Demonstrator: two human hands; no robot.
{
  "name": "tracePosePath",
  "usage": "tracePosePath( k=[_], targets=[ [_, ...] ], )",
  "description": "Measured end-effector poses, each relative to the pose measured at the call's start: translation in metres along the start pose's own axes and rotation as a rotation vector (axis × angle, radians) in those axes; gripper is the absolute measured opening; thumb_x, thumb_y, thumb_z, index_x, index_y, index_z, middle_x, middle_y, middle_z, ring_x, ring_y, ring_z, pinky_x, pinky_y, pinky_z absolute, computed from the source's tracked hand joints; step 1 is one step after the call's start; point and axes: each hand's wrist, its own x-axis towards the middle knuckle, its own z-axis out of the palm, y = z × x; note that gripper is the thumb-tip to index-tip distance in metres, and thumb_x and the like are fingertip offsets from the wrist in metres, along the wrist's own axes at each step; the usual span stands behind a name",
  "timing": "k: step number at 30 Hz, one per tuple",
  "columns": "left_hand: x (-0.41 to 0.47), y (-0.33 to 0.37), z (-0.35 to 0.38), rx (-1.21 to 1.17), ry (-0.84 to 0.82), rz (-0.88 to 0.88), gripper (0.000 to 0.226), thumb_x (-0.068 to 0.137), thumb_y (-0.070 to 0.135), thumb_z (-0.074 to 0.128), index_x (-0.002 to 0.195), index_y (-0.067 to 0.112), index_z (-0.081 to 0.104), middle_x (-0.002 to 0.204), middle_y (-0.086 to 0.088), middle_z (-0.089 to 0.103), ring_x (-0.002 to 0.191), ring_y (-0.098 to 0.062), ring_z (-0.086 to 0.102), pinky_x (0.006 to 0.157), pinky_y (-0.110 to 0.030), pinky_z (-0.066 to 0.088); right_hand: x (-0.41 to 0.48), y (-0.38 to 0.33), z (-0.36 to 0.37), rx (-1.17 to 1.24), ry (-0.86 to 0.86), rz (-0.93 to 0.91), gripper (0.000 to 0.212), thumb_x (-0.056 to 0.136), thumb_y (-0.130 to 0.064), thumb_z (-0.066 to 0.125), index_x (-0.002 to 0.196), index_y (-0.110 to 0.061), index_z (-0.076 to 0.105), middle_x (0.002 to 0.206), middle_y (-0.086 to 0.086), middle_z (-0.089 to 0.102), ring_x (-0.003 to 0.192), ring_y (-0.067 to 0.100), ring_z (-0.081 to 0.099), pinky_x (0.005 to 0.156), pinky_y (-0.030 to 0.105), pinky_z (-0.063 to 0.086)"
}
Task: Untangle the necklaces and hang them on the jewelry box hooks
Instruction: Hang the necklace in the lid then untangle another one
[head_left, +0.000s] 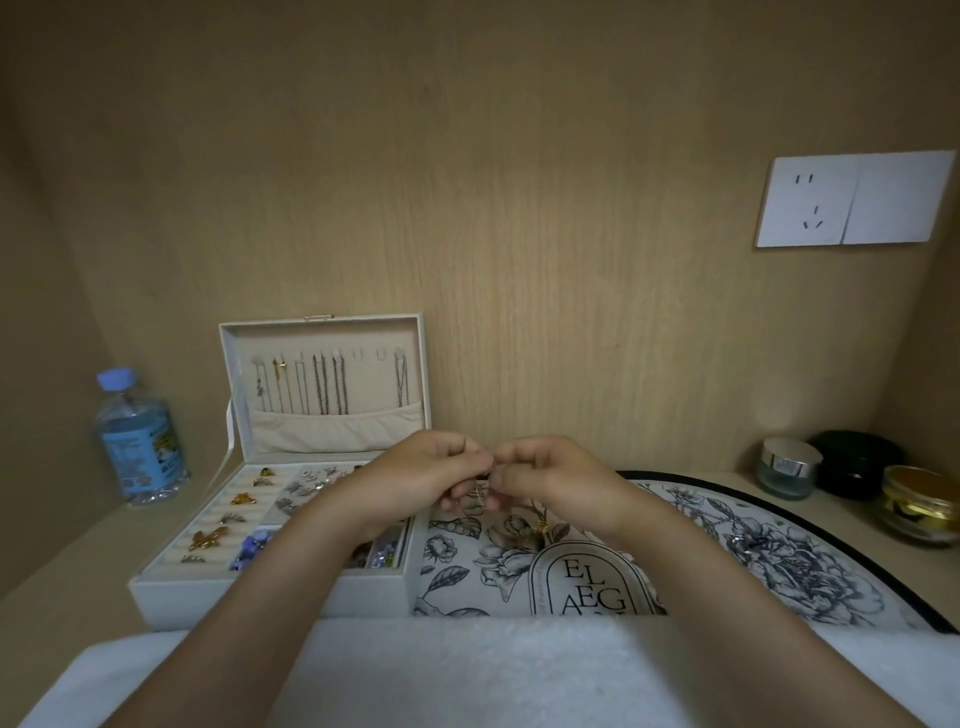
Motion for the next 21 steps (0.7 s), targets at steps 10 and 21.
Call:
tracePosePath(
  k=[10, 21],
  targets=[
    [-0.01, 0.003, -0.037, 0.2, -0.032, -0.102, 0.025, 0.096, 0.025, 0.055, 0.073, 0.015, 0.062, 0.067, -0.001, 0.06, 0.063, -0.015, 0.053, 0.069, -0.036, 0.044, 0.002, -0.001, -0.005, 0.178, 0.304, 0.015, 0.015, 0.095, -0.005, 0.062, 0.09, 0.008, 0.068, 0.064, 0.005, 0.063, 0.057, 0.019, 0.057, 0.084, 0.047, 0.058],
    [-0.016, 0.0, -0.066, -0.32, 0.089, 0.071, 0.028, 0.102, 0.02, 0.047, 0.078, 0.009, 0.055, 0.072, -0.005, 0.06, 0.079, -0.025, 0.063, 0.086, -0.037, 0.054, 0.008, -0.003, 0.03, -0.133, 0.156, 0.081, 0.014, 0.096, -0.021, 0.063, 0.093, -0.012, 0.073, 0.093, 0.004, 0.076, 0.078, 0.015, 0.067, 0.074, 0.038, 0.054]
  ],
)
